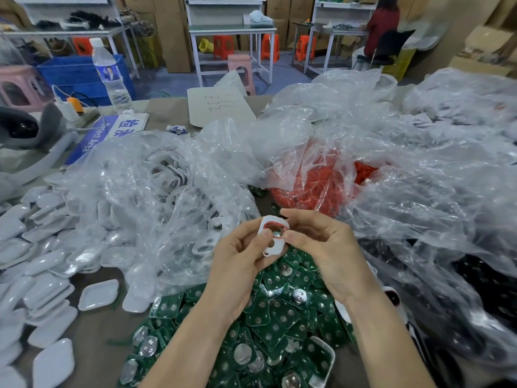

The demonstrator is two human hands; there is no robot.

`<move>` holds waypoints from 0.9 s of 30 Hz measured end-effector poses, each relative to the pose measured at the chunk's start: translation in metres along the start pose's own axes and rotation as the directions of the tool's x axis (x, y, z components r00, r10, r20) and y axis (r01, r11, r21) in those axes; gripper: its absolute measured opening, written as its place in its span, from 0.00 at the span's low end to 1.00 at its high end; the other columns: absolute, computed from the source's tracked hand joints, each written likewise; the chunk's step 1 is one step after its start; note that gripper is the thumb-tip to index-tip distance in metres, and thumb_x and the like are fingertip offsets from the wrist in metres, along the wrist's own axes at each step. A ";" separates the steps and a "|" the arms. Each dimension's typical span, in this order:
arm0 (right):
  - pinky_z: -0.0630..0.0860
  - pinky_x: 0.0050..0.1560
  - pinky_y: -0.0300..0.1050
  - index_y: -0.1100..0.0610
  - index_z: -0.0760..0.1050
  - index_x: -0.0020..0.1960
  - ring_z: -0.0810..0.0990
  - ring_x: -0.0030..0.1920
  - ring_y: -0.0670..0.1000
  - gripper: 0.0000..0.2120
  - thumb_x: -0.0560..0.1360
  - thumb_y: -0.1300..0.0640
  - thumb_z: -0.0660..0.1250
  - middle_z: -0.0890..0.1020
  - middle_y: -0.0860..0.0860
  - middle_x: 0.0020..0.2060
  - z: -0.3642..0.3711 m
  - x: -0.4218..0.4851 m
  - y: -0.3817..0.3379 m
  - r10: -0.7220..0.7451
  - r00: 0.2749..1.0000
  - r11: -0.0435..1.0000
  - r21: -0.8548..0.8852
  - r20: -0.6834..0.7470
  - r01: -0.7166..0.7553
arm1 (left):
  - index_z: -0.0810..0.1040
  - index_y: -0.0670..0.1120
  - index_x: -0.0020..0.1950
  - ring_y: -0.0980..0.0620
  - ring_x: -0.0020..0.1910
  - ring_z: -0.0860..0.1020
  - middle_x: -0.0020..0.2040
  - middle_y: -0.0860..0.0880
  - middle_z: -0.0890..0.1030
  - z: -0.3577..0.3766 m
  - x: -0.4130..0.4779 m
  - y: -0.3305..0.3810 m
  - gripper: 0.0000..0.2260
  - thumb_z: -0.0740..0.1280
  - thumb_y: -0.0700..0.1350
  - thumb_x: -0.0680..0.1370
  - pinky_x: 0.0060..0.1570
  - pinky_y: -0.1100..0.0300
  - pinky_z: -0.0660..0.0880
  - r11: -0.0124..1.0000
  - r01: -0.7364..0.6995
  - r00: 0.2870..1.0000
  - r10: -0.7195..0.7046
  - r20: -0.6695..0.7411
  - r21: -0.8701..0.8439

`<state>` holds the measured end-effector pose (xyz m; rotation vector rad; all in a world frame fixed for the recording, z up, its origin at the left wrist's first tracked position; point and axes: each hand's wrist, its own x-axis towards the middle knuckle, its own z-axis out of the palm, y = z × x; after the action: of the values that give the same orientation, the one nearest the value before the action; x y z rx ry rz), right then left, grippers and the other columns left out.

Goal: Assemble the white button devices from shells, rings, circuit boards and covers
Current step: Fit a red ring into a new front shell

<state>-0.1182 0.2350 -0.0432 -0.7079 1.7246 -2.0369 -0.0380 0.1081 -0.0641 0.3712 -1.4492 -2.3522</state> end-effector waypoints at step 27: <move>0.78 0.50 0.41 0.50 0.84 0.47 0.83 0.49 0.52 0.15 0.72 0.69 0.70 0.85 0.53 0.44 -0.010 -0.001 -0.001 0.106 0.988 0.990 -0.104 0.109 -0.094 | 0.84 0.51 0.44 0.52 0.41 0.83 0.41 0.48 0.85 -0.002 -0.002 0.003 0.08 0.67 0.53 0.74 0.42 0.63 0.79 0.932 -0.037 0.997 0.011 0.073 0.360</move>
<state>-0.1228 0.2437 -0.0435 -0.7377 1.7681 -1.8195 -0.0346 0.1061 -0.0625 0.3640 -1.9138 -2.0913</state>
